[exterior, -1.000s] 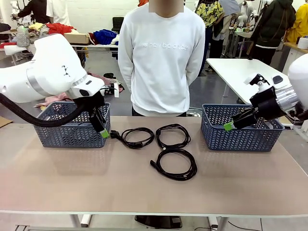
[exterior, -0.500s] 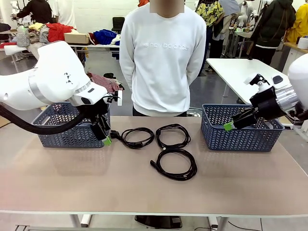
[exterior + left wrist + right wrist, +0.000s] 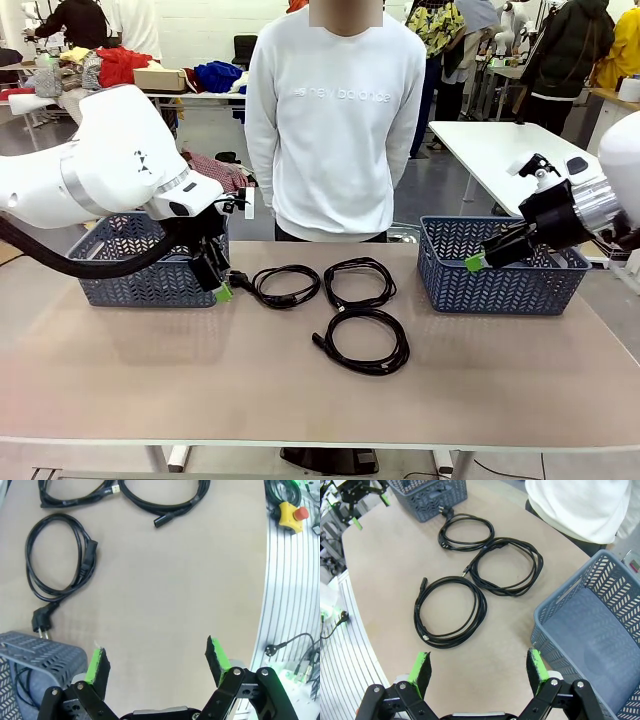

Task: Organize the cables according to human instructions.
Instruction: Pick up a bundle of cables and place it in the basket indicated by the human.

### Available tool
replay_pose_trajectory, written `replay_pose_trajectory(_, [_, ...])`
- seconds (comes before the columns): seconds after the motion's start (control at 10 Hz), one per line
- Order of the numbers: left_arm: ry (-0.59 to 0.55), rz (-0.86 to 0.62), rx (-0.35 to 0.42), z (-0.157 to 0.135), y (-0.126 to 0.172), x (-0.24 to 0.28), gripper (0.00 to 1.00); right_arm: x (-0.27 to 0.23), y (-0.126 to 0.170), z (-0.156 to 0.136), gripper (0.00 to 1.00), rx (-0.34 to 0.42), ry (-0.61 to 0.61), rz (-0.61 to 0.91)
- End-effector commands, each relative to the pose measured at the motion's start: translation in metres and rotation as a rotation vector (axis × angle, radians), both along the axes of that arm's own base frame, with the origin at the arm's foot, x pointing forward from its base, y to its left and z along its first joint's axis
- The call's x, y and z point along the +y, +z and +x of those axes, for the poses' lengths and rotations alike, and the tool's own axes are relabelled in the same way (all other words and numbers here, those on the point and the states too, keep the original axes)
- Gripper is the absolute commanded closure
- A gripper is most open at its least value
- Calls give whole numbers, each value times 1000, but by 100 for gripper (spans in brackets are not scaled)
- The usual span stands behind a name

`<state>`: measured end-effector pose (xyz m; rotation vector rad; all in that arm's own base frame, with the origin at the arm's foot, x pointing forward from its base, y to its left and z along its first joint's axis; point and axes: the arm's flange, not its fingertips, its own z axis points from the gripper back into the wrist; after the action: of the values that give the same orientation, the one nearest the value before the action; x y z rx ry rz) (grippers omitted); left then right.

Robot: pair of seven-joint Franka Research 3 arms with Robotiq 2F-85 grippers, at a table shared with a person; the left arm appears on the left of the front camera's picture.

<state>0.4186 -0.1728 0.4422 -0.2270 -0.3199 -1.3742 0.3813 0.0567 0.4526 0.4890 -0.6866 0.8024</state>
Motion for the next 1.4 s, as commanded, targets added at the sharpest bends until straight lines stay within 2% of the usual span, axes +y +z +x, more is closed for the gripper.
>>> replay_pose_trajectory(0.0, [10, -2, 1, -1, 0, 1, 0, 0, -3, 5, 0, -30, 16, 19])
replay_pose_trajectory(1.3, [10, -2, 1, -1, 0, 1, 0, 0, -3, 5, 0, -30, 16, 19])
